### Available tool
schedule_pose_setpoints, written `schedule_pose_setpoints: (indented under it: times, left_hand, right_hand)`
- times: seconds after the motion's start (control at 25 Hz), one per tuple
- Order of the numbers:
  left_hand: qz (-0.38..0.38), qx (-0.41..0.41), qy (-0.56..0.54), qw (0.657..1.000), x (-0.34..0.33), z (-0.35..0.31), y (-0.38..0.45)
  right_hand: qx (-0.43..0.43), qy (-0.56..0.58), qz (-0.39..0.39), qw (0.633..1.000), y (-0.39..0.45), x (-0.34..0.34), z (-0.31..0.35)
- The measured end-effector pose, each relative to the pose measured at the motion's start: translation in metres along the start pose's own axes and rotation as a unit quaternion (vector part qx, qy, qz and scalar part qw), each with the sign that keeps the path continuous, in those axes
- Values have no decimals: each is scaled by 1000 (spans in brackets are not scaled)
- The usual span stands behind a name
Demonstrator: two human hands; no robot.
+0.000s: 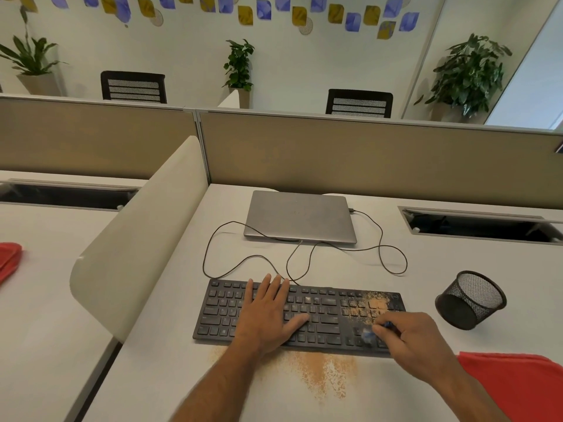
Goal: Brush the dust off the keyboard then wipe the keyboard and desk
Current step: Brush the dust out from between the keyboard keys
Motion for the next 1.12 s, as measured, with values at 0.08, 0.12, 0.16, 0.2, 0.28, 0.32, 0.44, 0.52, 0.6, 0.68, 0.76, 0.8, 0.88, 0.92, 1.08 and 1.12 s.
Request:
schedule_pose_setpoints:
  times: [0.08,0.12,0.16,0.2,0.28,0.32,0.44,0.52,0.6,0.68,0.76,0.8,0.88,0.92,1.08,1.12]
  left_hand:
    - [-1,0,1,1000,0,0,0]
    - [0,1,1,1000,0,0,0]
    - [1,1,2,1000,0,0,0]
    - [1,1,2,1000,0,0,0]
    - [3,1,2,1000,-1,1,0]
    - [3,1,1,1000,-1,1,0]
    - [1,1,2,1000,-1,1,1]
    - [2,2,1,1000,-1,1,1]
    - [0,2,0,1000,-1,0,0]
    - [0,2,-1,1000,0,0,0]
    - [0,2,2,1000,-1,0,0]
    - [1,2,2,1000,-1,0,0]
    - [1,3,-2,1000,-1,0,0]
    - [0,3,-3,1000,0,0,0]
    - [2,3,3,1000,-2,1,1]
    - [2,3,4,1000,-2,1,1]
  right_hand:
    - [4,21,8,1000,2,-3,4]
    - [7,19,25,999,2,-8,6]
    - [5,5,33,999,2,-10,6]
    - [-3,-13,22,1000,4,-9,3]
    - [-15,-30,-37,999,8,3,-2]
    - [-16,-10,-58,998,10,6,-2]
    - [-3,23,-56,998,17,5,3]
    - [5,1,-13,1000,20,-4,2]
    - [0,4,-26,1000,22,-2,-3]
    - [-8,24,-62,998,26,1,-5]
    - [1,16,-51,999,31,-3,-2]
    - [3,7,-27,1000,33,-8,-1]
    - [-12,-3,4,1000,36,-12,-4]
    - [-20,4,-5,1000,39,-10,-7]
    - [-16,2,-29,999,49,-8,-3]
    - [-16,-6,0,1000,51,-13,-3]
Point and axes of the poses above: each hand's wrist, its own y-axis towards the middle knuckle, its own x-axis out of the back of the hand, z = x × y, the point moved 6 cm from there along y, towards the middle knuckle
